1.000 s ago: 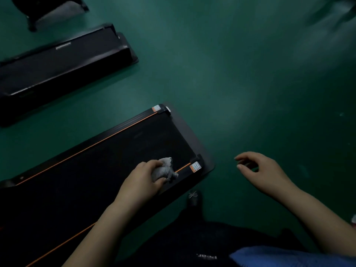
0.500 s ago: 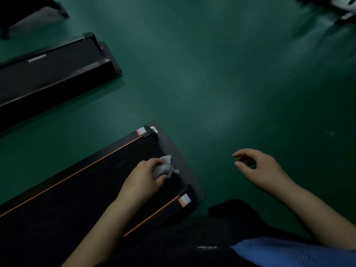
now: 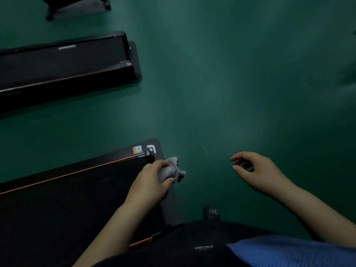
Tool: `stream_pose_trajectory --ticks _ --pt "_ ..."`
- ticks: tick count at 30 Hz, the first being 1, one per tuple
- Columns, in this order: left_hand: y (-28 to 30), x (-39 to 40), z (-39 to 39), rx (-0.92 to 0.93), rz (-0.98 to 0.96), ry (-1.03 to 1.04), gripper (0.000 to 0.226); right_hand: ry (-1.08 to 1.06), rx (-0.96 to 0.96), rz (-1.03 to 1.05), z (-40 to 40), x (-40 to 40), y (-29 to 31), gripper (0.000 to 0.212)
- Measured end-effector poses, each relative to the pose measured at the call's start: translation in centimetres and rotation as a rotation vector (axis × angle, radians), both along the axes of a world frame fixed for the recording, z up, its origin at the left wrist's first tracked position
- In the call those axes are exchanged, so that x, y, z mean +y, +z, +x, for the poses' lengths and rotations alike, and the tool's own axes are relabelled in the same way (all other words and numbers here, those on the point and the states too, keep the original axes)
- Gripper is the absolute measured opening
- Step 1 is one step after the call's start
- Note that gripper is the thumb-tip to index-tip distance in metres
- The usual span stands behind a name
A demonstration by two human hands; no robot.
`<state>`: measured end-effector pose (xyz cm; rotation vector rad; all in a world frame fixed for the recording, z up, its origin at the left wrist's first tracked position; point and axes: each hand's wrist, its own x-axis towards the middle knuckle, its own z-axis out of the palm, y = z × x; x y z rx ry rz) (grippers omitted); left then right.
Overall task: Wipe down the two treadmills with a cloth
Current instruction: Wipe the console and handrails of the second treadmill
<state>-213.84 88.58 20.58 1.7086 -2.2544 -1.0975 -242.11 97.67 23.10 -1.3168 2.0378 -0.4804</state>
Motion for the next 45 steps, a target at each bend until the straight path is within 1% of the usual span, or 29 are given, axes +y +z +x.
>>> stream_pose_trajectory --ticks 2,5,10,13,16,19,21,26,28,31,39,42,45 --pt "0.7 -2.3 -1.9 0.032 -0.017 0.052 0.041 0.031 -0.003 -0.022 -2.5 -3.5 0.5 0.016" --pt "2.3 -5.1 -2.8 0.074 -0.048 0.159 0.039 0.063 -0.026 -0.061 -4.0 -8.3 1.0 0.016" --pt "3.6 -10.4 -1.3 0.095 -0.057 0.322 0.037 0.166 -0.088 -0.077 -2.9 -18.1 0.8 0.015" --pt "2.9 -14.2 0.7 0.085 -0.033 0.429 0.037 0.27 -0.114 -0.059 -1.1 -24.2 0.1 0.016" --pt "2.0 -18.7 2.6 0.088 0.043 0.502 0.034 0.386 -0.111 -0.016 0.9 -30.5 -0.3 0.017" --pt "1.9 -24.4 4.0 0.11 0.095 0.56 0.031 0.44 -0.106 -0.019 2.7 -37.4 0.4 0.018" --pt "2.3 -28.5 4.8 0.113 0.082 0.563 0.03 0.463 -0.105 -0.045 3.9 -42.0 1.3 0.018" --pt "5.2 -39.4 6.1 0.099 -0.018 0.538 0.033 0.517 -0.12 -0.123 6.6 -52.9 3.6 0.018" --pt "5.9 -43.1 6.5 0.091 -0.042 0.537 0.034 0.545 -0.13 -0.131 7.7 -56.8 3.8 0.017" --pt "5.6 -48.1 7.8 0.095 -0.047 0.568 0.035 0.583 -0.144 -0.125 9.4 -63.1 3.5 0.017" --pt "2.3 -61.8 12.6 0.092 0.017 0.817 0.032 0.782 -0.113 -0.052 15.0 -83.0 1.3 0.015" --pt "3.2 -66.5 15.4 0.064 0.015 0.941 0.033 0.887 -0.089 -0.033 18.5 -90.4 2.5 0.013" --pt "4.7 -69.5 18.6 0.059 -0.032 1.092 0.031 1.014 -0.088 -0.05 23.2 -96.9 3.9 0.014"
